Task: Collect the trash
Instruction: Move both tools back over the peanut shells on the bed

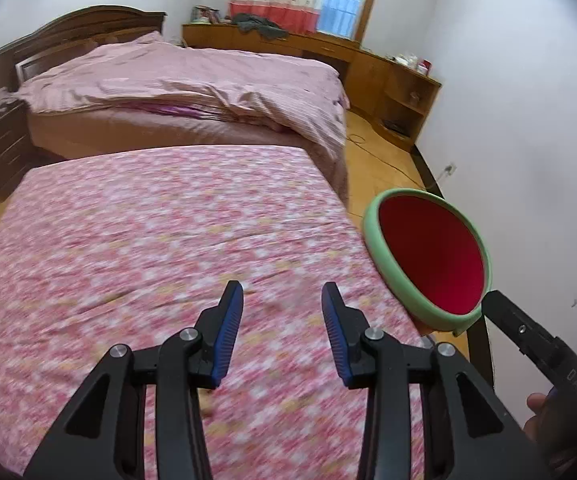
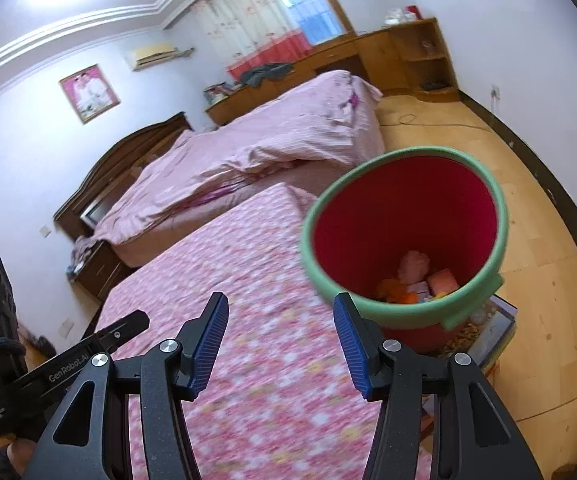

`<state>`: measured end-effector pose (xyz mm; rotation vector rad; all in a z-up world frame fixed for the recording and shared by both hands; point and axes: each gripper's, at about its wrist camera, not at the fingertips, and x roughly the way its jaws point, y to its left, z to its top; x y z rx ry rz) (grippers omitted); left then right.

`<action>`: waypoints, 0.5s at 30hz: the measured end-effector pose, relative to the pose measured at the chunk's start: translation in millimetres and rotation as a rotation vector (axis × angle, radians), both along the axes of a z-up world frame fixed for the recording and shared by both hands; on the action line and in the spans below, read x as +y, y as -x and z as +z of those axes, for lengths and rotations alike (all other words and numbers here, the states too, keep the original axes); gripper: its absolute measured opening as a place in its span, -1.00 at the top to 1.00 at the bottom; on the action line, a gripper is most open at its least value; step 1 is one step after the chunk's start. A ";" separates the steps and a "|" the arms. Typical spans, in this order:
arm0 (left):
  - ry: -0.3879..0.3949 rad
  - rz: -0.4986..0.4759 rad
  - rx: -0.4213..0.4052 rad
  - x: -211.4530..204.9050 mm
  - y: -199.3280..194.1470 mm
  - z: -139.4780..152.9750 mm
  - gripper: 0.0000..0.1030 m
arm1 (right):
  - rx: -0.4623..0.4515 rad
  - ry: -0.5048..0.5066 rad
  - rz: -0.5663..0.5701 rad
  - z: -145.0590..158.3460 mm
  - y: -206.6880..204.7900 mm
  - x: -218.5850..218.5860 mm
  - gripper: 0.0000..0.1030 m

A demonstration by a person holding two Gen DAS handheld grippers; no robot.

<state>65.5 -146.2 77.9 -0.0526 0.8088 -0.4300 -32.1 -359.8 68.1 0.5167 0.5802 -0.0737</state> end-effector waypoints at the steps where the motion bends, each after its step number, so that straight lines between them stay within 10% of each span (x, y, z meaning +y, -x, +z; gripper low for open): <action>1: 0.002 0.011 -0.004 9.0 4.5 1.7 0.21 | -0.001 0.005 0.013 1.8 1.6 7.7 -0.09; 15: -0.016 0.180 -0.081 98.5 54.6 11.7 0.19 | -0.038 0.145 0.121 2.1 21.1 88.4 -0.15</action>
